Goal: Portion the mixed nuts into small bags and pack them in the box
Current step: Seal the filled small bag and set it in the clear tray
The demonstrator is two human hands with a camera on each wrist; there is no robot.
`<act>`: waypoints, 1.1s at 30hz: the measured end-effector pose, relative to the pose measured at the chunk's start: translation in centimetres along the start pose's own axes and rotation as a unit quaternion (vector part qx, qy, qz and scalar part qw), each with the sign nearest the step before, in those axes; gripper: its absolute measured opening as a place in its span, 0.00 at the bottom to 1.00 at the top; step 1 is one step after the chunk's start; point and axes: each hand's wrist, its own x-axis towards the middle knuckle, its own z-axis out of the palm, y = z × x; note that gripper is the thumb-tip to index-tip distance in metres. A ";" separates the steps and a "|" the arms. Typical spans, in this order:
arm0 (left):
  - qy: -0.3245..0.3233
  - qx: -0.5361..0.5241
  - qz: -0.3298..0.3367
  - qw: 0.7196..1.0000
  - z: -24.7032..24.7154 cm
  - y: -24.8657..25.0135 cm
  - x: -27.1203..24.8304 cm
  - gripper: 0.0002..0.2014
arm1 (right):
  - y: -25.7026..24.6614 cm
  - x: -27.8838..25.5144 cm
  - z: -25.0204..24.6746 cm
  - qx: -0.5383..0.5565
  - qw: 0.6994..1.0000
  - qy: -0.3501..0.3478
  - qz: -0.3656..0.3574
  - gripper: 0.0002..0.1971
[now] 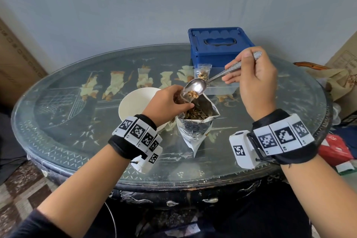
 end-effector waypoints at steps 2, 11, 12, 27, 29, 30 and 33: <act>0.006 -0.010 -0.001 1.000 0.1 -0.1 -0.1 0.27 | 0.0 0.1 -0.1 0.006 1.000 0.006 0.002 0.12; 0.024 -0.018 0.007 1.000 0.4 -0.3 -0.5 0.26 | 0.0 0.1 -0.5 0.019 0.999 0.023 0.042 0.14; 0.022 -0.014 0.011 1.000 0.4 -0.2 -0.5 0.26 | 0.1 0.1 -0.5 0.020 0.998 0.020 0.052 0.14; 0.018 0.011 0.032 0.999 0.4 0.0 -0.7 0.26 | 1.3 0.1 -0.3 0.070 0.983 0.031 0.166 0.13; 0.035 -0.008 0.029 0.999 0.4 -0.1 -0.8 0.25 | 1.0 0.3 -0.4 0.061 0.987 0.042 0.145 0.13; 0.047 -0.020 0.026 0.998 0.5 -0.2 -1.0 0.24 | 0.8 0.4 -0.5 0.060 0.988 0.049 0.134 0.13; 0.077 -0.061 0.019 0.995 0.7 -0.9 -1.3 0.22 | 0.7 0.6 -0.9 0.070 0.988 0.075 0.116 0.13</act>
